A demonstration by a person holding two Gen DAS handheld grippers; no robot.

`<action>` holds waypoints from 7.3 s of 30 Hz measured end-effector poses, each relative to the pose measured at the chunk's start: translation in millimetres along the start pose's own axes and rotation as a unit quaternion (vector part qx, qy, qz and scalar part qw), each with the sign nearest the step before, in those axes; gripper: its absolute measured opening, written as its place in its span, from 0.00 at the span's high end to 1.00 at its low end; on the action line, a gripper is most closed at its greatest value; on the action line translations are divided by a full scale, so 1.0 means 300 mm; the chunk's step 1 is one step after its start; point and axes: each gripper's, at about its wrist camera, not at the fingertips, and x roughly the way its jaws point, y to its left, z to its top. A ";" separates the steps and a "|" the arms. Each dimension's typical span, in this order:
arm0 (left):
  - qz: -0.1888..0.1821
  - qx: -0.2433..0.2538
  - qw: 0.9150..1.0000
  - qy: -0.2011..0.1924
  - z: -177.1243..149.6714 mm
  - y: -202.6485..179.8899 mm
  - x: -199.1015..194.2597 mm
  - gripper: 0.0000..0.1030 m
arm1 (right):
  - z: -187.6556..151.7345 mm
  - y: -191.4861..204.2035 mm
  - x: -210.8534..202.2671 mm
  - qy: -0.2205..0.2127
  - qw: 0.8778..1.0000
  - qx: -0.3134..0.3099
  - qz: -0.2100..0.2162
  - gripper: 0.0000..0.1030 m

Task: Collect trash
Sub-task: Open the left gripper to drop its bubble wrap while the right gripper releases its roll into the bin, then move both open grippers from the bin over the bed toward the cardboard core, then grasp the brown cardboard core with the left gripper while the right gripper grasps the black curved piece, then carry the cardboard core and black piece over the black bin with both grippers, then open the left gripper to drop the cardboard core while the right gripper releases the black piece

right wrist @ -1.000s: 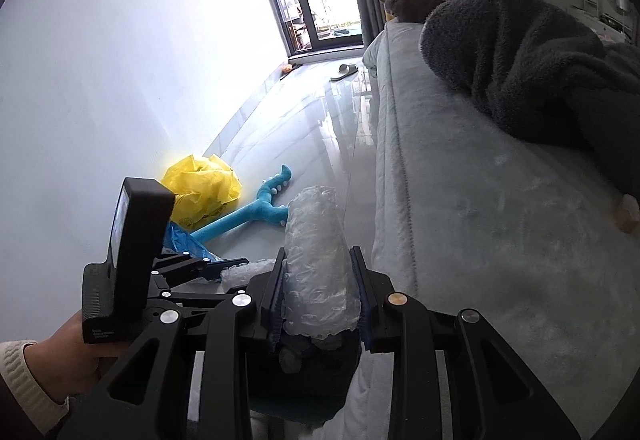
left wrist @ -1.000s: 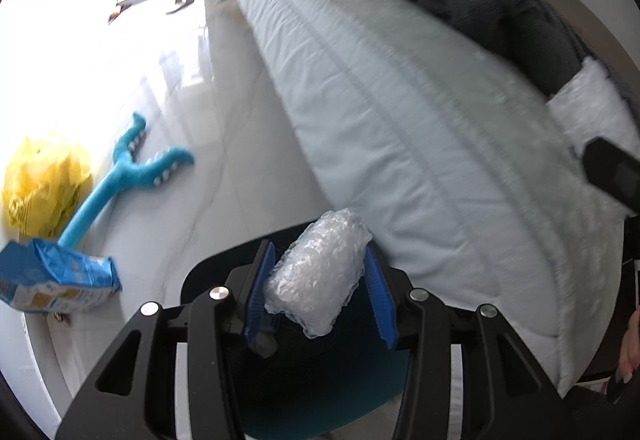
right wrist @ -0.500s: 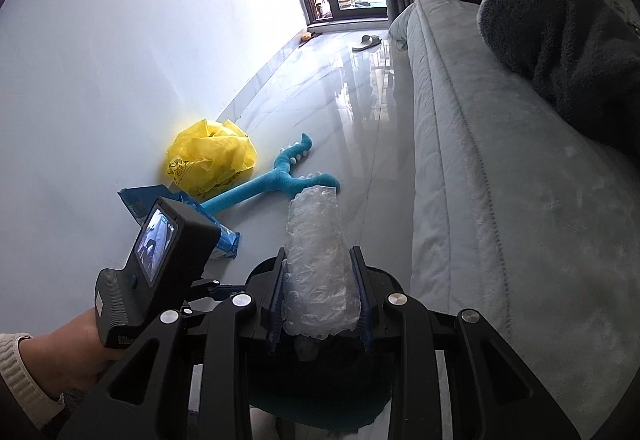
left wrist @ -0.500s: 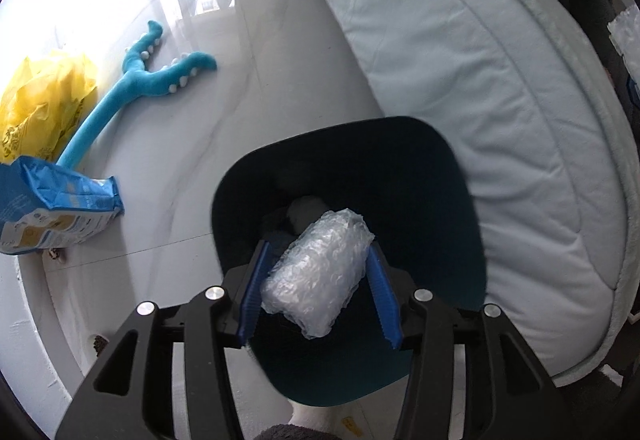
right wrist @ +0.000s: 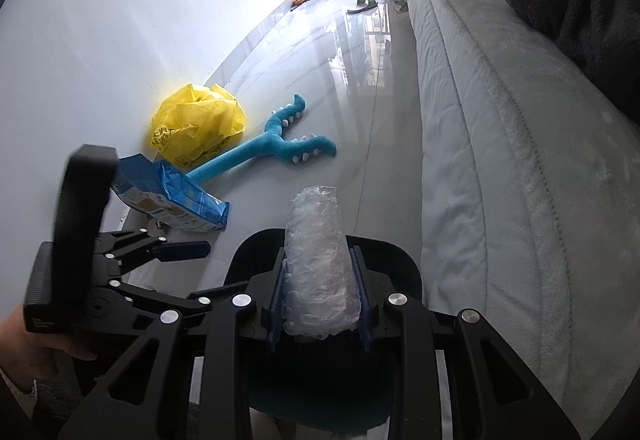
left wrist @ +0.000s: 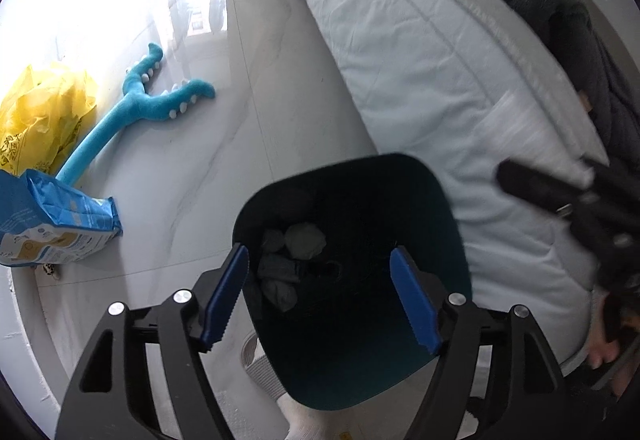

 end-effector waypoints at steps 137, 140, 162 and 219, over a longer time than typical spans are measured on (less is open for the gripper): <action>-0.112 0.303 0.939 -0.115 0.518 -1.543 0.431 0.41 | -0.187 -1.527 -0.550 -0.168 0.955 0.214 -0.119 0.77; -0.098 0.316 0.938 -0.108 0.508 -1.566 0.458 0.51 | -0.195 -1.520 -0.576 -0.166 0.955 0.215 -0.117 0.77; -0.101 0.295 0.940 -0.140 0.416 -1.443 0.207 0.60 | -0.240 -1.233 -0.808 -0.203 0.951 0.198 -0.125 0.77; 0.038 0.005 0.998 0.047 0.022 -0.210 0.126 0.58 | -0.009 -0.125 -0.370 -0.142 0.989 -0.005 -0.027 0.77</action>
